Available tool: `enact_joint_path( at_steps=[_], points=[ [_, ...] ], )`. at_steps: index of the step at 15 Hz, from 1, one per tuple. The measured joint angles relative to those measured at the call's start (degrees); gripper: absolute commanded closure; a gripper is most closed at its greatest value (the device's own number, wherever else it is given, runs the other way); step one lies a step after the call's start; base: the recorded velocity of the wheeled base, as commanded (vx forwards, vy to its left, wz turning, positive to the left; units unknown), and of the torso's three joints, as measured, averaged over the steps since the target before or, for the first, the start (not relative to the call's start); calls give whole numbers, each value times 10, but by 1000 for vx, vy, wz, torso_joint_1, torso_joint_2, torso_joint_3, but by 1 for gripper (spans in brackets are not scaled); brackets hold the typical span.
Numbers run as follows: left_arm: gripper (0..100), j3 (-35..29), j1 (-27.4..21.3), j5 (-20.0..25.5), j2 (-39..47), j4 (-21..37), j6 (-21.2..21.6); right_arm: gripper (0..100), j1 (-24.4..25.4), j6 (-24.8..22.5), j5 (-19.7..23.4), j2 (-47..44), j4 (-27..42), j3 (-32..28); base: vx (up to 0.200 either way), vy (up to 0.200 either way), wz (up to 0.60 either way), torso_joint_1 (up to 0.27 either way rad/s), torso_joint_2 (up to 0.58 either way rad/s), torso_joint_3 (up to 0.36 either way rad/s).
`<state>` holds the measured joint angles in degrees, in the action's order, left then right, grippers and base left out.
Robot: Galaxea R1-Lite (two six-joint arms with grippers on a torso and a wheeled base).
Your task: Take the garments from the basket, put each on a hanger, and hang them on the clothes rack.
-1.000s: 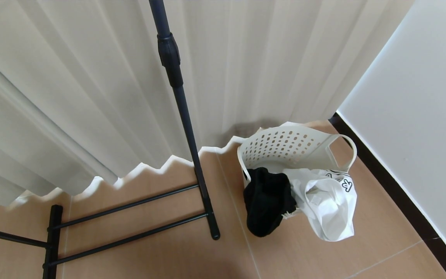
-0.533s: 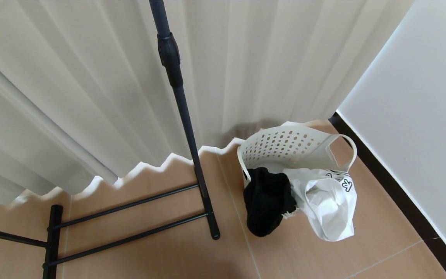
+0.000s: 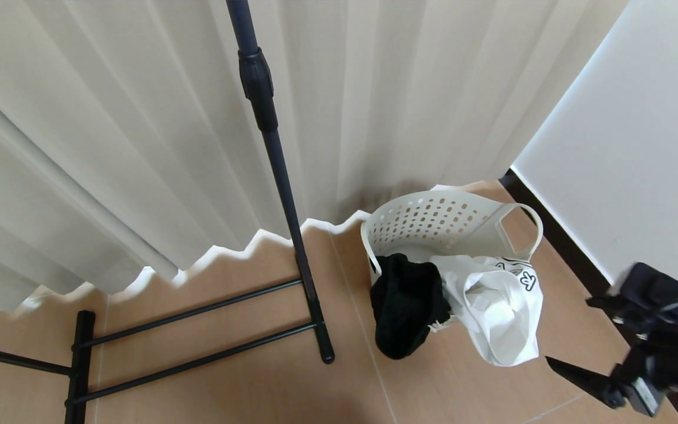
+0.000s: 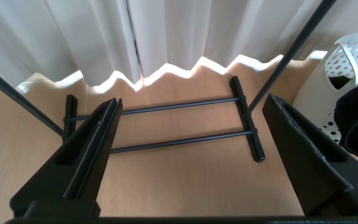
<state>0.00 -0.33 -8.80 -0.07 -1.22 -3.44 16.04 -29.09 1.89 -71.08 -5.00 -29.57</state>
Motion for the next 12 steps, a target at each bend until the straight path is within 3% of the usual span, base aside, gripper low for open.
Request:
enact_joint_path(
  at_steps=[2, 5, 8, 12],
  points=[
    [0, 0, 0, 0, 0, 0, 0, 0, 34, -75, -49, -119, -1, -83, 0, 0, 0, 0, 0, 0],
    [0, 0, 0, 0, 0, 0, 0, 0, 78, -128, -132, -295, -19, -228, 0, 0, 0, 0, 0, 0],
    [0, 0, 0, 0, 0, 0, -1, 0, 98, -145, -172, -425, -45, -350, 0, 0, 0, 0, 0, 0],
    [0, 0, 0, 0, 0, 0, 0, 0, 101, -139, -193, -530, -50, -465, 0, 0, 0, 0, 0, 0]
  ],
)
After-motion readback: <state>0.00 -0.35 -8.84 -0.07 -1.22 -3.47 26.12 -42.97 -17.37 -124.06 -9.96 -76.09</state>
